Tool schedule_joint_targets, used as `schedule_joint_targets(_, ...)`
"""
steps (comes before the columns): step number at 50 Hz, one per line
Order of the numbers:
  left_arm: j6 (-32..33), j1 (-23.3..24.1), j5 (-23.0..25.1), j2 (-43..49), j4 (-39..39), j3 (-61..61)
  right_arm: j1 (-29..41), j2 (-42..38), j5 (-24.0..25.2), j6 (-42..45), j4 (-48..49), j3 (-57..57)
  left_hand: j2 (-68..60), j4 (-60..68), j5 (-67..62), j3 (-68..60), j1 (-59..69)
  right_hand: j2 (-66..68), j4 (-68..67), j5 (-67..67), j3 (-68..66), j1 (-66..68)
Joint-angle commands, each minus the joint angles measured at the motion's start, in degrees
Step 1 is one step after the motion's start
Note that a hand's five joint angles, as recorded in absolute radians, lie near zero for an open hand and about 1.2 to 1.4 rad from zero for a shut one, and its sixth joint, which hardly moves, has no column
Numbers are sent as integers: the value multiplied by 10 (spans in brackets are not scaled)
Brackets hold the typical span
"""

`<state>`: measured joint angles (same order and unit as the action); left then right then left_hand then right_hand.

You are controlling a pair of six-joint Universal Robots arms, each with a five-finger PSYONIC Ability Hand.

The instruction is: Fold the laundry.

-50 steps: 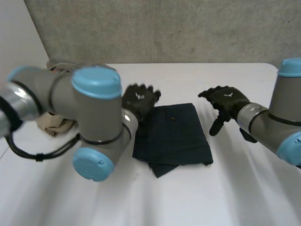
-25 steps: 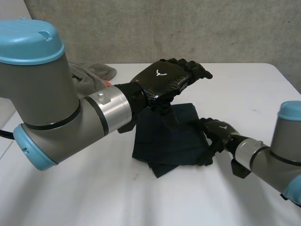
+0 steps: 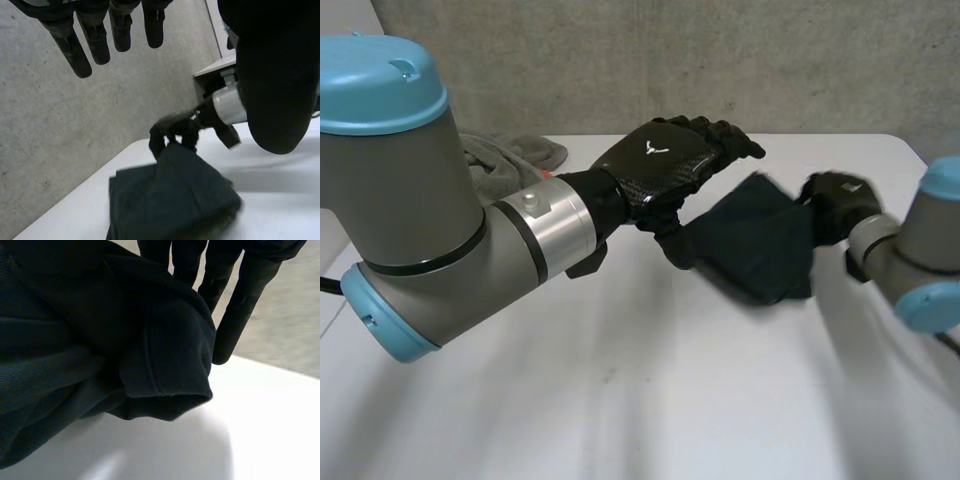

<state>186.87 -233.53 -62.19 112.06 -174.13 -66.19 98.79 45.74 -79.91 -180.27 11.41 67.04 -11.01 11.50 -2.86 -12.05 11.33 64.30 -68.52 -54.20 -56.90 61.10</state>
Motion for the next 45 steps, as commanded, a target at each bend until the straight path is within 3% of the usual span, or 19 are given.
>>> schedule_joint_targets(1,1,1,0,-3,0,0,-83,-108,-16,4,-50,-200,-4,-1,15,7,1,157,-115,-158,-231,189)
schedule_joint_targets(5,0,1,0,-5,-1,0,-129,-194,-32,11,-102,-360,-4,-1,15,7,1,157,-115,-158,-231,189)
schedule_joint_targets(10,0,2,0,-5,-1,0,-152,-260,-42,12,-134,-478,-4,-1,15,7,1,157,-115,-158,-231,189)
schedule_joint_targets(27,0,-1,0,-2,-2,4,-171,-319,-124,7,-142,-517,-4,-1,15,7,1,157,-115,-158,-231,189)
schedule_joint_targets(28,-1,-1,0,-3,-2,4,-170,-315,-125,7,-147,-510,-4,-1,15,7,1,73,-31,-74,-147,105)
schedule_joint_targets(29,-1,-1,0,-3,-2,5,-170,-303,-132,6,-156,-496,-4,-1,15,7,1,-446,488,445,372,-414)
schedule_joint_targets(30,-1,-1,-3,-4,-3,6,-171,-292,-135,6,-160,-489,-2,-3,16,8,-1,-543,585,542,469,-511)
schedule_joint_targets(40,-2,3,-7,-5,-5,6,-191,-102,-160,20,-148,-310,0,-4,18,10,-3,-543,585,542,469,-511)
schedule_joint_targets(45,-1,1,-25,-24,-6,7,-186,14,-149,94,-71,-203,-4,-1,15,7,1,-543,585,542,469,-511)
